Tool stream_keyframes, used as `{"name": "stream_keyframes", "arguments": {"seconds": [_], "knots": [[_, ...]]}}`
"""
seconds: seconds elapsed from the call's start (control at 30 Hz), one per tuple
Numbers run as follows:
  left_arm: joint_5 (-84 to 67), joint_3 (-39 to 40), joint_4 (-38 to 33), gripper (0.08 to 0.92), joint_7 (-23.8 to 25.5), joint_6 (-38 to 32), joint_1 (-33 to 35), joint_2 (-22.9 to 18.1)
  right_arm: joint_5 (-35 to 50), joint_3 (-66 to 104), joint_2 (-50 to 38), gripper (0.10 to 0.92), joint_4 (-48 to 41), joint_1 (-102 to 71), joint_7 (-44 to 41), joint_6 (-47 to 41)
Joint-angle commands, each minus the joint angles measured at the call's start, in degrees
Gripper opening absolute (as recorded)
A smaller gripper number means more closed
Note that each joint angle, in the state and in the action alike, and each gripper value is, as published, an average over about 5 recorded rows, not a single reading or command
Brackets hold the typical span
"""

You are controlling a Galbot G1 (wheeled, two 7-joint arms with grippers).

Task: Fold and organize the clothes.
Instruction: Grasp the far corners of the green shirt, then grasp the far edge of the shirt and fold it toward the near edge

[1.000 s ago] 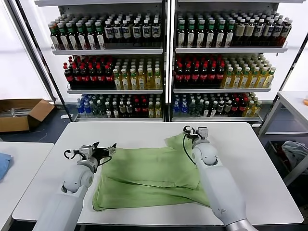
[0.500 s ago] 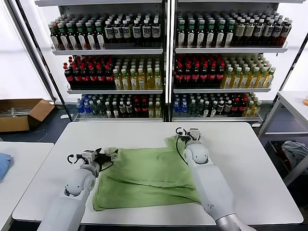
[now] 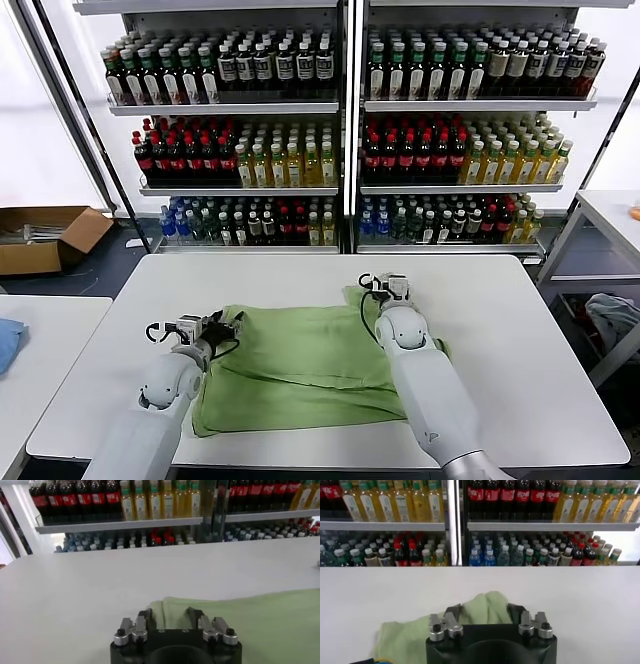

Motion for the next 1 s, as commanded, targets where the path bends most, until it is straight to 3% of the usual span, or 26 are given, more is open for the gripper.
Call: {"name": "stream_keyframes", "arguments": {"seconds": [0.03, 0.37, 0.47, 1.0], "knots": [[0.7, 0.5, 0.8, 0.406, 0.1, 0.2, 0.0, -0.6, -0.1, -0.1, 0.1, 0.451, 0.0, -1.6, 0.0, -0.1], [0.5, 0.3, 0.1, 0.123, 0.6, -3.3, -0.6, -1.5, 2.4, 0.6, -1.3, 0.168, 7.1, -3.1, -0.2, 0.2], [0.5, 0.0, -0.8, 0.089, 0.2, -5.8, -0.8, -1.6, 3.1, 1.3, -1.2, 0.117, 10.6, -3.4, 0.1, 0.7], [2.5, -2.9, -11.6, 0.087, -0.4, -10.1, 6.6, -1.1, 3.2, 2.9, -1.7, 0.112, 32.8, -12.5, 1.7, 1.0]]}}
